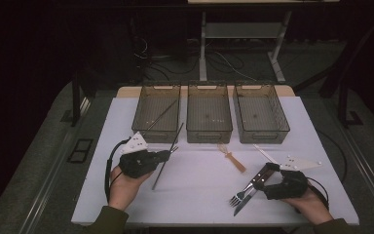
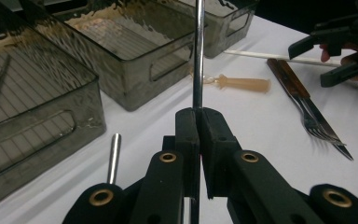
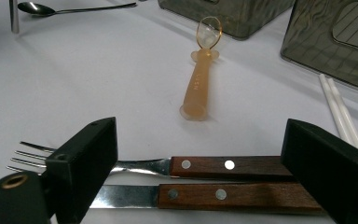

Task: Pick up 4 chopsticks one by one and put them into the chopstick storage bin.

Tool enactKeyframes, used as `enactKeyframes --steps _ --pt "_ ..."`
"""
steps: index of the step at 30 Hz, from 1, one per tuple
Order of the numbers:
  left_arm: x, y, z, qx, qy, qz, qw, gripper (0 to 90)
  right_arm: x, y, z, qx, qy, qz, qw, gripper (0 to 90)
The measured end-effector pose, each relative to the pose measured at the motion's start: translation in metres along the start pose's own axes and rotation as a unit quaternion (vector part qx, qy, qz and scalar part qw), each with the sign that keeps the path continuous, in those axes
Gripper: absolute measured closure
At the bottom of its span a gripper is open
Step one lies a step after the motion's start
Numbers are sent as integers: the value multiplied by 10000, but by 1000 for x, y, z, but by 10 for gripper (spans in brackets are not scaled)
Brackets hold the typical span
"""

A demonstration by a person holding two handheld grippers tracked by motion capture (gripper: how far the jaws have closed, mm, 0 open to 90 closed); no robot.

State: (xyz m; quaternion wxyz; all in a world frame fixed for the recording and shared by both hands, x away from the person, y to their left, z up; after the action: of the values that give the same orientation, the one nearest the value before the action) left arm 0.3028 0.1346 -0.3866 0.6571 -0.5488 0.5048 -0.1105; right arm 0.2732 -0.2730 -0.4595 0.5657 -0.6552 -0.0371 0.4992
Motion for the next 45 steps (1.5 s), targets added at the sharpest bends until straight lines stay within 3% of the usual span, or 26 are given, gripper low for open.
enactKeyframes --steps 31,40,45 --pt "-10 -30 37 -123 -179 -564 9982 857 4 1 3 -36 -33 65 10000 107" --pt "-19 -47 54 -151 -282 -789 9964 857 2 1 0 -10 -1 30 10000 107" --pt "-23 -60 66 -271 -276 -1016 9941 857 3 1 2 -6 -13 41 10000 107"
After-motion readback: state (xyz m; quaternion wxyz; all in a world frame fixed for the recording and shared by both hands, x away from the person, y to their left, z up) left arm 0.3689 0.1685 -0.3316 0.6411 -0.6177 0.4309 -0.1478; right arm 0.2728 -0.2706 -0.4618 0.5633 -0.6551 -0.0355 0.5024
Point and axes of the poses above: each handheld gripper's, and its own axes: x roughly forward along the jaws, y roughly out of its underside, z roughly to its left, the point moved 3 cm from there along x, roughly forward along the jaws, and after that the axes turned 4 degrees about z, right-handed, at the moved point
